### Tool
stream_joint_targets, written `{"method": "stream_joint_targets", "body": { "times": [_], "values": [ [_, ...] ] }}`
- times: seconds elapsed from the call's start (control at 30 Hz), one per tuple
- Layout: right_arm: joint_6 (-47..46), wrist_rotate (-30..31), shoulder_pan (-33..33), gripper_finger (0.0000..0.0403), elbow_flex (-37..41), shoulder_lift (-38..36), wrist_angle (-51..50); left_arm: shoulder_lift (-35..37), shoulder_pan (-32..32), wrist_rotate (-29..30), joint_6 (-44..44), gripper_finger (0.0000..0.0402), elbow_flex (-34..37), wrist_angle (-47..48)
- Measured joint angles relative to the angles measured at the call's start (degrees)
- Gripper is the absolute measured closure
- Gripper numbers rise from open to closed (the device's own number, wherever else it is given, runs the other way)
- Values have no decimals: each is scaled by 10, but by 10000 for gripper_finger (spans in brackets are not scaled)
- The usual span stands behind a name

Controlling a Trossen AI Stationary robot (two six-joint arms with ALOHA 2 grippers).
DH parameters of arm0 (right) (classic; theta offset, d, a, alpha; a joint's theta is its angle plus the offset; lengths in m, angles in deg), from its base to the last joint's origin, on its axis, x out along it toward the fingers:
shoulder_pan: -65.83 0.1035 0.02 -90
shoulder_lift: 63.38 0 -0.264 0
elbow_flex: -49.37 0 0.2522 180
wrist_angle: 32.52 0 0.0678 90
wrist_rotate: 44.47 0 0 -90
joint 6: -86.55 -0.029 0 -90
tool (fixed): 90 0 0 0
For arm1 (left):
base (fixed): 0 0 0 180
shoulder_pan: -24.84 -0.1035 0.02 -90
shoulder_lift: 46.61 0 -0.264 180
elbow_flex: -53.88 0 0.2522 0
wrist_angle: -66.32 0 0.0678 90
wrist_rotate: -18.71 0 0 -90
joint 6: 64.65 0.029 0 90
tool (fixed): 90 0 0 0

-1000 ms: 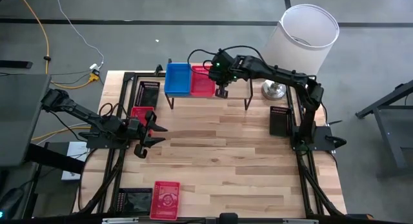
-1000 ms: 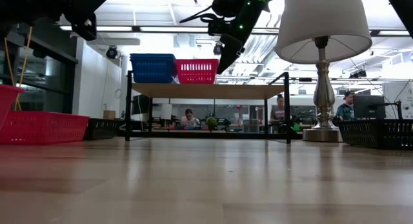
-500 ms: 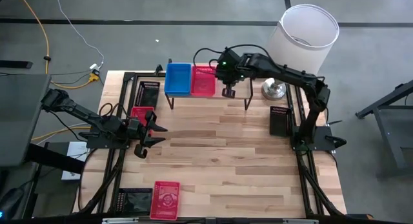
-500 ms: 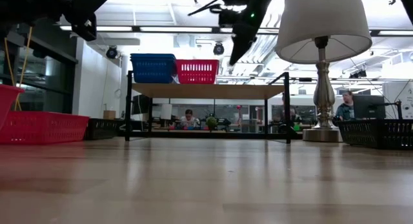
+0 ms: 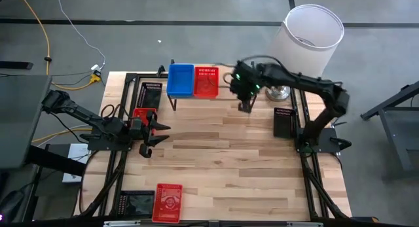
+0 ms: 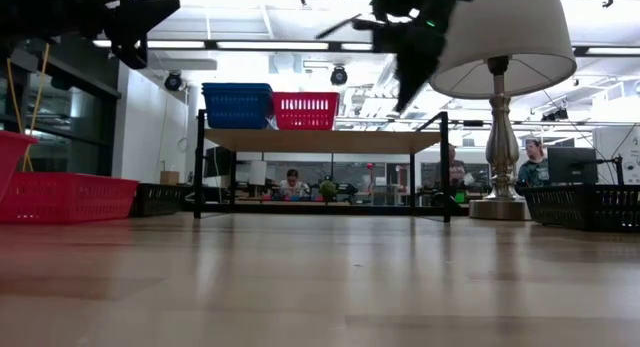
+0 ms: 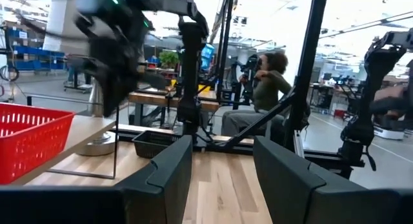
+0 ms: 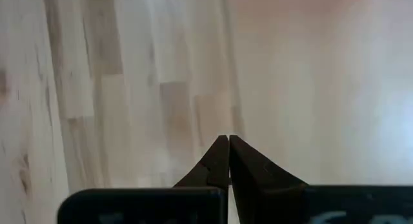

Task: Stack baskets on shelf by color
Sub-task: Stack the top red bin on top of the red bin on the shelf

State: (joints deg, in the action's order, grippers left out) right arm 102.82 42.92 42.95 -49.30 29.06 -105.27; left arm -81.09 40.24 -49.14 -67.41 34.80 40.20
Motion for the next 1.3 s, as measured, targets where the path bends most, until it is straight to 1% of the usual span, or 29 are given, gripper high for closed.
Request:
{"method": "stream_joint_targets", "body": {
  "times": [0.13, 0.23, 0.33, 0.43, 0.47, 0.53, 0.6, 0.7, 0.77, 0.83, 0.87, 1.03, 1.13, 1.23, 1.3],
  "values": [
    [-58, -2, 24, 403, 171, -119, 126, 0, 0, 2, 24, 245, 0, -1],
    [-96, -5, 61, 403, 265, -209, 222, 0, 0, 9, 35, 245, 0, -2],
    [-105, -6, 107, 403, 332, -286, 328, 0, 0, 17, 35, 245, 0, -2],
    [-103, -6, 150, 403, 381, -336, 423, 0, 0, 21, 29, 245, 0, -6],
    [-103, -6, 162, 403, 393, -348, 446, 0, 0, 34, 11, 245, -3, -5],
    [-103, -6, 181, 403, 410, -363, 489, 0, 0, 81, -38, 245, -25, 26],
    [-103, -5, 192, 403, 420, -368, 504, 0, 0, 124, -83, 245, -66, 118],
    [-103, 3, 199, 403, 421, -363, 505, -5, 0, 147, -181, 245, -153, 340],
    [-103, 12, 201, 403, 421, -357, 502, -25, 0, 160, -261, 245, -209, 485],
    [-103, 13, 200, 403, 421, -351, 499, -48, 0, 181, -338, 245, -246, 609],
    [-103, 13, 200, 403, 421, -348, 499, -60, 1, 191, -374, 245, -255, 652],
    [-103, 14, 200, 403, 421, -339, 485, -118, -1, 222, -546, 245, -253, 791],
    [-103, 16, 200, 403, 421, -339, 484, -158, -1, 259, -654, 245, -249, 854],
    [-103, 26, 200, 403, 421, -339, 484, -195, -3, 282, -733, 245, -242, 887],
    [-103, 30, 200, 403, 421, -339, 480, -218, -12, 269, -763, 245, -237, 896]
  ]
}}
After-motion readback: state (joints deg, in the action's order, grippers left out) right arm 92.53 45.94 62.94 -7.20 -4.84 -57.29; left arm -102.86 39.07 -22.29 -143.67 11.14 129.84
